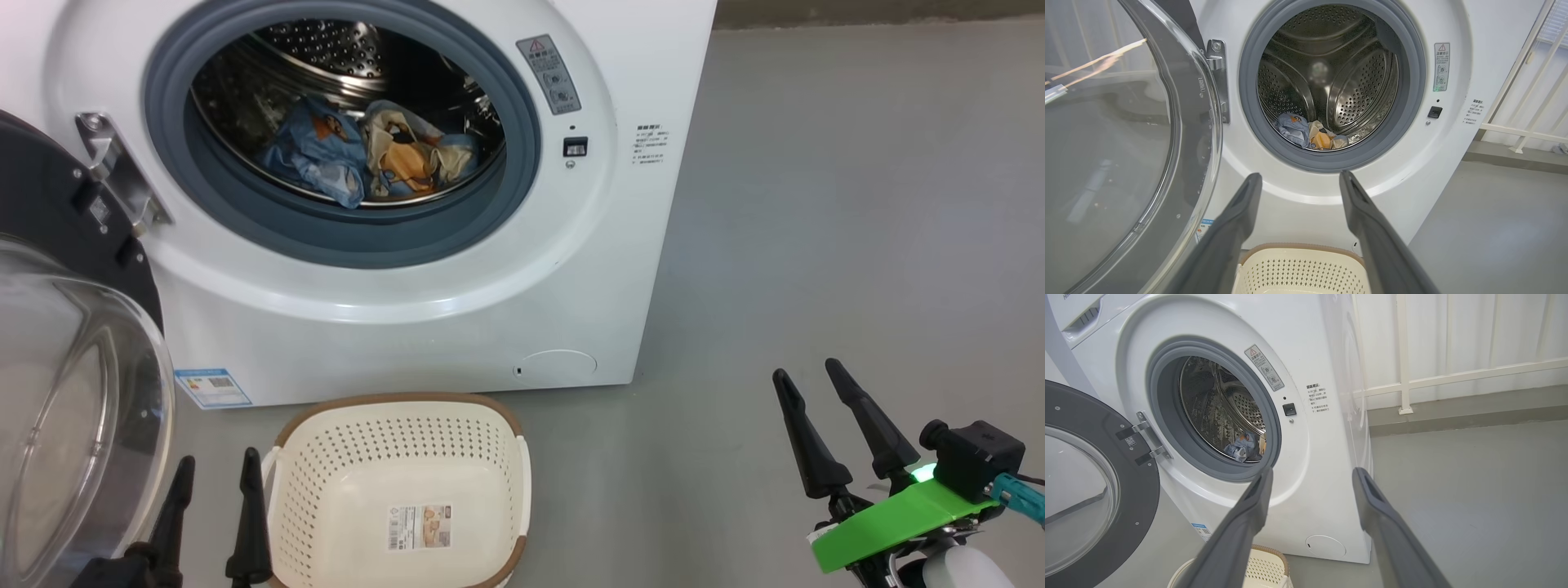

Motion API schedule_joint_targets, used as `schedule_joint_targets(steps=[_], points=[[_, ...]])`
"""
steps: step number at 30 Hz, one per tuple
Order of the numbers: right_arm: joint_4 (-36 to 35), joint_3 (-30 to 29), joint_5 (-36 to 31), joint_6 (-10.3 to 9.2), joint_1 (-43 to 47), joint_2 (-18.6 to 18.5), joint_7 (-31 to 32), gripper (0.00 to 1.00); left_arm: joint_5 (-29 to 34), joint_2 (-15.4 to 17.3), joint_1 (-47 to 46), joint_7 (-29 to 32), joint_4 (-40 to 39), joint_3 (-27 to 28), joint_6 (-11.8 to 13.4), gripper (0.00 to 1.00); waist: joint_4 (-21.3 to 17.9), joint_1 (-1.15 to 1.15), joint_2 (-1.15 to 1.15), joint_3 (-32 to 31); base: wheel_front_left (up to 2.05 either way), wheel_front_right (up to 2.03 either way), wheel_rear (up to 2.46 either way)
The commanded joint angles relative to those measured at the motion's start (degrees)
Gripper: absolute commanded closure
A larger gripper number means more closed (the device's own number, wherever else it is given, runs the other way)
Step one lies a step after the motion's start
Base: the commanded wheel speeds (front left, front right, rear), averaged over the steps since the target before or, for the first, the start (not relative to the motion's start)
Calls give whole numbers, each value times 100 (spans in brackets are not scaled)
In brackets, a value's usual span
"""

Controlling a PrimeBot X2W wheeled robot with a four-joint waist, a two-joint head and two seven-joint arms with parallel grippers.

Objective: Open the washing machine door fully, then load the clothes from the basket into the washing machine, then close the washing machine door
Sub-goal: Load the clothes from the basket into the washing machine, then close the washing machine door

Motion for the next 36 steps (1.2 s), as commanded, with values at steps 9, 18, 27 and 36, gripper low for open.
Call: schedule_joint_targets(steps=[9, 18, 27, 36], points=[[-25, 127, -28, 9, 69, -183, -27, 0, 278, -104, -89, -30, -25, 446, -241, 0, 4, 0, 0, -96, 0, 0, 0], [-5, 137, -26, 9, 66, -193, -27, 0, 408, -225, -104, -30, 28, 558, -367, 0, 13, 0, 0, -79, 0, 0, 0], [-15, 121, -27, 9, 53, -184, -27, 0, 471, -293, -151, -30, 67, 657, -460, 0, 39, 0, 0, -46, 0, 0, 0], [-26, 114, -56, 9, 59, -148, -27, 0, 509, -331, -148, -30, 63, 734, -517, 0, 19, 0, 0, -60, 0, 0, 0]])
